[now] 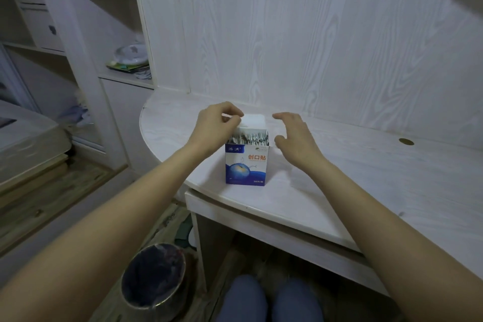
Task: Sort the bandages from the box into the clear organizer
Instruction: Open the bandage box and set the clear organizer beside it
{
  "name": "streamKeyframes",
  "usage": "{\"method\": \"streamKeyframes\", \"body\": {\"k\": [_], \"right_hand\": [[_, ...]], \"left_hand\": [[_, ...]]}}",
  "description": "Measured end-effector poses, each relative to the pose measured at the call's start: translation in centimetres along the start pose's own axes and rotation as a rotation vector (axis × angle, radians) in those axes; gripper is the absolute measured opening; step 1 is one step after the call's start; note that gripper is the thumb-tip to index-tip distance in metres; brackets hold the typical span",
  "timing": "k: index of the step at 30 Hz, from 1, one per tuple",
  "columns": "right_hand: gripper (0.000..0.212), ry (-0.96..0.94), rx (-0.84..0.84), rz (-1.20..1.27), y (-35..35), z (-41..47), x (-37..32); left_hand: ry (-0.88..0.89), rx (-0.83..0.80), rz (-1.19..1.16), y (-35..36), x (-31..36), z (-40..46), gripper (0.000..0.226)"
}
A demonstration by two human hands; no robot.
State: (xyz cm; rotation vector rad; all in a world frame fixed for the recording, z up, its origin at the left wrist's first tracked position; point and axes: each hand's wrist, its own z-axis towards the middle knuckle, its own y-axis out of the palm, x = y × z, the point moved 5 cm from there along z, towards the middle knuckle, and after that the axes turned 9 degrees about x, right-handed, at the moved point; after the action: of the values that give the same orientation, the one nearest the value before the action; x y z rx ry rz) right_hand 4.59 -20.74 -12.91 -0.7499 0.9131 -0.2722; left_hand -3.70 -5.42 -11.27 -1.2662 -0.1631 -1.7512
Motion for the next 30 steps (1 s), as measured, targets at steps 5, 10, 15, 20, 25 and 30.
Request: {"method": "streamKeyframes", "body": {"k": [5,10,15,20,25,30], "right_hand": [[0.041,0.073,-0.121,0.119,1.3,-0.4,0.0],[0.039,0.098,-0.116,0.154,1.9,-0.8,0.1],[0.042,0.136,-0.123,0.186,1.9,-1.2,0.1],[0.047,0.152,-0.036,0.207,-1.5,-2.4,0.9],[0.041,0.148,-0.057,-0.039,-6.6,-4.3,5.4],[0.044,0.201,-0.11,-0.317,-9.4,-7.2,9.9]], "left_hand": [[-0.13,0.16,-0.038,-1.4,-2.8,-0.3,0.027],[-0.136,-0.08,0.115,-0.7,-4.2,-1.5,0.036],[-0.17,-0.054,0.058,-1.2,-2.7,-1.4,0.037],[0.122,0.115,0.43,-0.9,0.8,-1.6,0.036],[0.919,0.059,0.346,4.2,8.7,-6.8,0.025],[0.714,-0.569,0.727,13.2,8.1,-9.0,0.039]]}}
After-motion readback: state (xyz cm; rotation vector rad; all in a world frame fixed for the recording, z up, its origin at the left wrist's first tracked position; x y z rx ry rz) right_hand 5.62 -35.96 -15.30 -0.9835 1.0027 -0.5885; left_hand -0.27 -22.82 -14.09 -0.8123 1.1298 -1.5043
